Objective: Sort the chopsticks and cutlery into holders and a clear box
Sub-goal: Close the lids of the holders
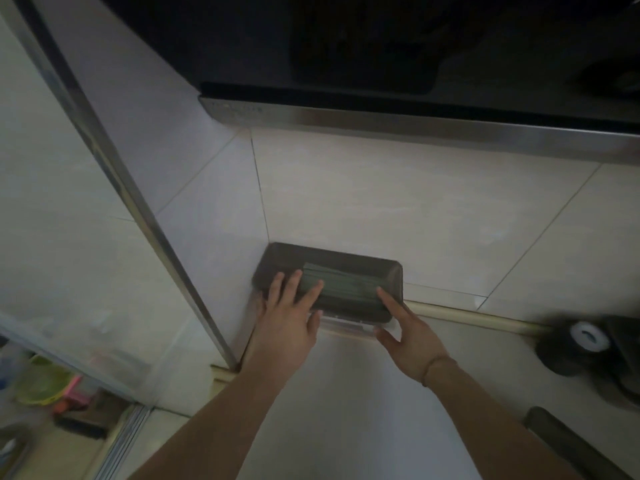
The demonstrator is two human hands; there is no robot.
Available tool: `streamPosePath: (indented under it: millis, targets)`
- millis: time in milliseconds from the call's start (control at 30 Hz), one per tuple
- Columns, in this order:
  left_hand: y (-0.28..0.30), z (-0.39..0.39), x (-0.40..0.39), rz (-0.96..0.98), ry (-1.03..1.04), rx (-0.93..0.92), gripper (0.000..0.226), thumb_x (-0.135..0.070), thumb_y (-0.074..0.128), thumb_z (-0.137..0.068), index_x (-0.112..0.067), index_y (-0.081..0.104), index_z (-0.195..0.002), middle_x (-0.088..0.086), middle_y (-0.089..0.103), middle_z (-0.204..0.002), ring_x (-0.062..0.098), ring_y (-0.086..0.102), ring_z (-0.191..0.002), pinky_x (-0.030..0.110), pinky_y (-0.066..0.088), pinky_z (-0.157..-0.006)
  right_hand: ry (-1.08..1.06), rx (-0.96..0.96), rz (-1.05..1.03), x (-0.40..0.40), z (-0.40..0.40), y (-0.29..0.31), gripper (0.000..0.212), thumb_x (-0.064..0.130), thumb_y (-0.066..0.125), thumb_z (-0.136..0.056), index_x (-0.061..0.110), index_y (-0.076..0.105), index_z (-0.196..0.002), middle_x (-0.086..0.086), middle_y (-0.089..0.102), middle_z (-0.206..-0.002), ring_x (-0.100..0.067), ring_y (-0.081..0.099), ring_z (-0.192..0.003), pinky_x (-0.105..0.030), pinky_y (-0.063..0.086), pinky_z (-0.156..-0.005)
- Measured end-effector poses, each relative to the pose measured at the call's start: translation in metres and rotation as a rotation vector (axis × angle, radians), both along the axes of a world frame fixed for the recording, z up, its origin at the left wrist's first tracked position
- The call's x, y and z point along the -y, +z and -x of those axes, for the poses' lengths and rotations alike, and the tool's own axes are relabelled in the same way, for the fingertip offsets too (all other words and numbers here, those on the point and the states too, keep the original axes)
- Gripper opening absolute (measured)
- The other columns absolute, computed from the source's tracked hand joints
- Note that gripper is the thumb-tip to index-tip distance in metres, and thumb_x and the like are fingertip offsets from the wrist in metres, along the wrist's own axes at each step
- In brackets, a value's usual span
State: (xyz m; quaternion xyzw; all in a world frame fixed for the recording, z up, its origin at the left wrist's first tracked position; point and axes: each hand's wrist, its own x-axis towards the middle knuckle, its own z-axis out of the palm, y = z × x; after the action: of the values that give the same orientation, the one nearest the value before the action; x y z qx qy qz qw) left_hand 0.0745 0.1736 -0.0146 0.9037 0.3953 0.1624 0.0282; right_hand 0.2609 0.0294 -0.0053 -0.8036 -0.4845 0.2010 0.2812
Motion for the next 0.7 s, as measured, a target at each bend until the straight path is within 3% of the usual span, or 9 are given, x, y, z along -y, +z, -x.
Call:
streamPosePath:
  millis: [100,167,267,400,533,600,700]
  targets:
    - [-0.001,-0.001,-0.001,-0.014,0.031,0.008,0.050,-0.051,0.040,-0.091,-0.038,0.057,-0.136,0.002,0.048,-0.149,0.032,0.039,-0.138,0.059,0.036,-0.105,0.001,-0.104,0.005,-0.003,0.001,0.008,0.070,0.039,0.059,-0.091,0.055,0.011,-0.139,0.008,0.028,-0.155,-0.019,0.040,-0.135,-0.028,0.033,-0.109]
    - [-0.004,-0.002,0.001,-0.034,0.040,0.008,0.052,-0.051,0.057,-0.087,-0.035,0.057,-0.137,0.005,0.046,-0.149,0.034,0.038,-0.137,0.062,0.031,-0.106,0.005,-0.141,-0.008,0.003,0.007,0.007,0.083,0.033,0.065,-0.088,0.049,0.004,-0.143,0.004,0.031,-0.153,-0.020,0.039,-0.135,-0.026,0.032,-0.107]
    - [-0.009,-0.001,0.010,-0.034,0.026,-0.033,0.071,-0.048,0.073,-0.079,-0.031,0.049,-0.144,0.009,0.037,-0.153,0.036,0.033,-0.138,0.066,0.020,-0.110,-0.236,-0.295,-0.045,0.021,0.012,-0.012,0.100,0.020,0.070,-0.085,0.036,-0.003,-0.149,-0.007,0.043,-0.146,-0.025,0.045,-0.130,-0.036,0.039,-0.107]
    - [-0.013,0.005,0.019,-0.007,0.020,-0.050,0.068,-0.050,0.055,-0.085,-0.034,0.039,-0.148,0.006,0.029,-0.159,0.034,0.024,-0.144,0.066,0.012,-0.114,-0.449,-0.748,-0.066,0.025,0.023,-0.032,0.098,0.008,0.067,-0.087,0.025,-0.005,-0.152,-0.006,0.038,-0.150,-0.024,0.039,-0.136,-0.040,0.035,-0.110]
    - [-0.013,0.009,0.029,0.065,0.050,-0.073,0.074,-0.052,0.048,-0.086,-0.036,0.026,-0.154,0.004,0.019,-0.164,0.031,0.011,-0.150,0.065,0.004,-0.116,-0.641,-0.980,-0.232,0.000,0.031,-0.024,0.086,-0.006,0.055,-0.087,0.016,0.005,-0.153,-0.002,0.029,-0.154,-0.025,0.033,-0.138,-0.039,0.030,-0.107]
    - [-0.011,0.010,0.032,0.067,0.045,-0.095,0.076,-0.052,0.047,-0.087,-0.037,0.018,-0.156,0.004,0.011,-0.166,0.031,0.005,-0.152,0.065,-0.002,-0.116,-0.717,-1.057,-0.296,-0.012,0.031,-0.022,0.082,-0.016,0.046,-0.084,0.012,0.009,-0.152,-0.006,0.030,-0.154,-0.024,0.038,-0.130,-0.035,0.032,-0.100]
    - [-0.002,0.009,0.036,0.118,0.035,-0.122,0.079,-0.052,0.045,-0.094,-0.039,-0.001,-0.157,0.003,-0.011,-0.166,0.030,-0.014,-0.151,0.060,-0.014,-0.113,-0.728,-0.976,-0.263,-0.016,0.026,-0.023,0.076,-0.026,0.035,-0.082,0.002,0.016,-0.150,-0.014,0.032,-0.151,-0.026,0.040,-0.127,-0.021,0.034,-0.082]
